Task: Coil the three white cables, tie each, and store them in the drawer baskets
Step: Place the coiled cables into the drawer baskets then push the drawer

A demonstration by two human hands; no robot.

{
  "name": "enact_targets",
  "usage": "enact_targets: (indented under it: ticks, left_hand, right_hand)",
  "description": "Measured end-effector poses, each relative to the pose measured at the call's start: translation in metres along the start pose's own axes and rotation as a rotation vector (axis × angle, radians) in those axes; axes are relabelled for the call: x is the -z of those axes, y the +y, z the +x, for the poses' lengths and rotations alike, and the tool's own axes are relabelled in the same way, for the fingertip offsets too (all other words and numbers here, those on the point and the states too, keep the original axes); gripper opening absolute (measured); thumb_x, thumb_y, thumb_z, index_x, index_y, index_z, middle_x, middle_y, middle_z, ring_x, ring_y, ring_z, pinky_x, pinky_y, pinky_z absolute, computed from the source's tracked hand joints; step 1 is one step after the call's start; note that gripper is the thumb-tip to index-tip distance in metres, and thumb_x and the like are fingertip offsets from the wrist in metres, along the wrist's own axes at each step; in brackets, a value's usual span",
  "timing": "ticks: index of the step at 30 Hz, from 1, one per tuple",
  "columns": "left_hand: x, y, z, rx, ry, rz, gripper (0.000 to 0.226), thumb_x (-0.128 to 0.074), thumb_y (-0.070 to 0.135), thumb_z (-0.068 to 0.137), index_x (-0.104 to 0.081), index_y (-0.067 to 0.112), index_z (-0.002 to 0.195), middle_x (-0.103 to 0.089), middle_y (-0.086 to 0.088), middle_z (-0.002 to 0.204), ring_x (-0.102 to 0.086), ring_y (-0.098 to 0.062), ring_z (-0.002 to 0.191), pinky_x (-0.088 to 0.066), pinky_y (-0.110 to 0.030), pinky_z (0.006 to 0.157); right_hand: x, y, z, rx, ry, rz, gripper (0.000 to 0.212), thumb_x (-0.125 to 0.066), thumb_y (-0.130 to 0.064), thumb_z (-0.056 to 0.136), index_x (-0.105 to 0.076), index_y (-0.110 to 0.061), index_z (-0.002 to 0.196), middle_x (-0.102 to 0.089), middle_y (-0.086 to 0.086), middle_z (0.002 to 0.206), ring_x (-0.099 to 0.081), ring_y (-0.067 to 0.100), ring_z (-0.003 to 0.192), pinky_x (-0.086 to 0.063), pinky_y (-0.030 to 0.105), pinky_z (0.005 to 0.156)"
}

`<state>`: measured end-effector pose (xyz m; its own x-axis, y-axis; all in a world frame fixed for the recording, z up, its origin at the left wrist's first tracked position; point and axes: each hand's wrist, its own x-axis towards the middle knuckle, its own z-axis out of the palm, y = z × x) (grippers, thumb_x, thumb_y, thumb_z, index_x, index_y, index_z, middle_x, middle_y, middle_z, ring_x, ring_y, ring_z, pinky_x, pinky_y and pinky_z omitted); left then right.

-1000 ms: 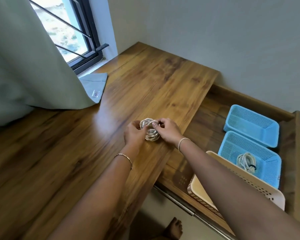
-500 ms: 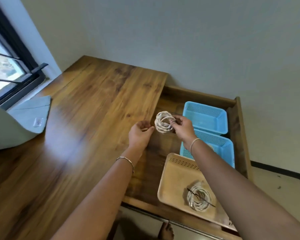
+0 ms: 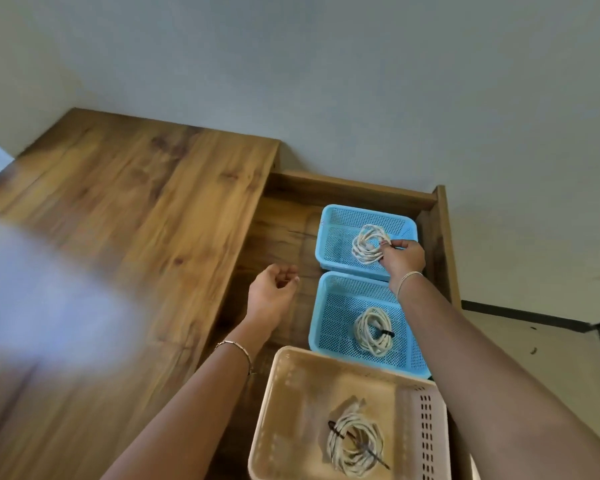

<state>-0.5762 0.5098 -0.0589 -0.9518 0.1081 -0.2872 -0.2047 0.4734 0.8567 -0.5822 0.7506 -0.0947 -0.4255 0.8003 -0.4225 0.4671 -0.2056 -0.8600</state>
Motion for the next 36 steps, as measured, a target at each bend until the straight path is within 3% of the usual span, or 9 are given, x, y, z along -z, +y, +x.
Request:
enact_targets:
  ticks: [11,15,17,22,26,29,32,36]
  left_hand:
    - [-0.033,-0.012,0.016,0.018,-0.063,0.088,0.013,-0.063,0.014,0.09,-0.067,0.023,0.098,-0.067,0.015,0.088,-0.06,0.004,0.08,-0.041,-0.001,0.064]
    - [-0.036,-0.01,0.012,0.002,-0.081,0.091,0.014,-0.064,0.014,0.089,-0.068,0.02,0.101,-0.068,0.013,0.091,-0.063,-0.002,0.087,-0.044,-0.008,0.074]
    - [-0.036,-0.008,0.009,-0.001,-0.09,0.091,0.013,-0.064,0.014,0.089,-0.068,0.019,0.101,-0.069,0.01,0.093,-0.064,-0.005,0.09,-0.046,-0.015,0.08]
    - [-0.032,0.001,-0.003,-0.044,-0.088,0.11,0.011,-0.063,0.014,0.089,-0.064,0.025,0.089,-0.067,0.014,0.085,-0.064,-0.005,0.084,-0.047,-0.018,0.078]
    - [-0.025,0.003,-0.026,-0.067,-0.122,0.11,0.01,-0.063,0.016,0.088,-0.068,0.021,0.095,-0.07,0.009,0.087,-0.065,-0.008,0.084,-0.051,-0.022,0.079]
    - [-0.019,-0.004,-0.045,-0.113,-0.144,0.138,0.015,-0.061,0.015,0.089,-0.069,0.018,0.102,-0.071,0.008,0.091,-0.065,-0.006,0.085,-0.051,-0.021,0.081]
    - [-0.008,-0.012,-0.07,-0.164,-0.178,0.175,0.018,-0.06,0.012,0.091,-0.068,0.015,0.107,-0.069,0.006,0.096,-0.061,-0.005,0.086,-0.046,-0.015,0.081]
    - [0.006,-0.027,-0.098,-0.199,-0.197,0.225,0.024,-0.058,0.01,0.091,-0.067,0.014,0.112,-0.069,0.003,0.105,-0.06,-0.006,0.091,-0.043,-0.014,0.082]
  right_hand:
    - [-0.014,0.008,0.052,-0.019,-0.09,-0.159,0.013,-0.064,-0.006,0.088,-0.056,-0.015,0.09,-0.064,0.013,0.102,-0.064,0.03,0.096,-0.055,0.046,0.088]
    - [-0.009,0.003,0.052,0.016,-0.106,-0.285,0.01,-0.061,-0.004,0.089,-0.066,-0.01,0.096,-0.067,0.015,0.11,-0.059,0.027,0.09,-0.051,0.032,0.078]
    - [-0.002,-0.002,0.046,0.049,-0.11,-0.345,0.02,-0.06,-0.004,0.09,-0.068,-0.007,0.108,-0.066,0.015,0.116,-0.061,0.029,0.099,-0.045,0.028,0.076]
    - [0.02,-0.012,0.02,0.249,-0.074,-0.451,0.03,-0.059,-0.008,0.092,-0.064,-0.011,0.122,-0.063,0.009,0.127,-0.062,0.028,0.11,-0.052,0.036,0.091]
    - [0.063,-0.002,-0.021,0.433,0.036,-0.403,0.022,-0.058,-0.013,0.093,-0.066,-0.017,0.112,-0.068,0.001,0.111,-0.063,0.02,0.099,-0.051,0.028,0.073]
    - [0.101,0.023,-0.052,0.53,0.205,-0.424,0.019,-0.059,-0.019,0.091,-0.065,-0.02,0.109,-0.066,0.002,0.109,-0.056,0.025,0.112,-0.05,0.035,0.084]
    - [0.134,0.055,-0.079,0.397,0.221,-0.309,0.029,-0.059,-0.025,0.093,-0.058,-0.02,0.122,-0.059,0.0,0.124,-0.054,0.022,0.116,-0.048,0.04,0.094]
    - [0.158,0.089,-0.111,0.209,0.146,-0.195,0.037,-0.053,-0.027,0.098,-0.053,-0.01,0.13,-0.059,0.005,0.128,-0.057,0.024,0.113,-0.043,0.032,0.097]
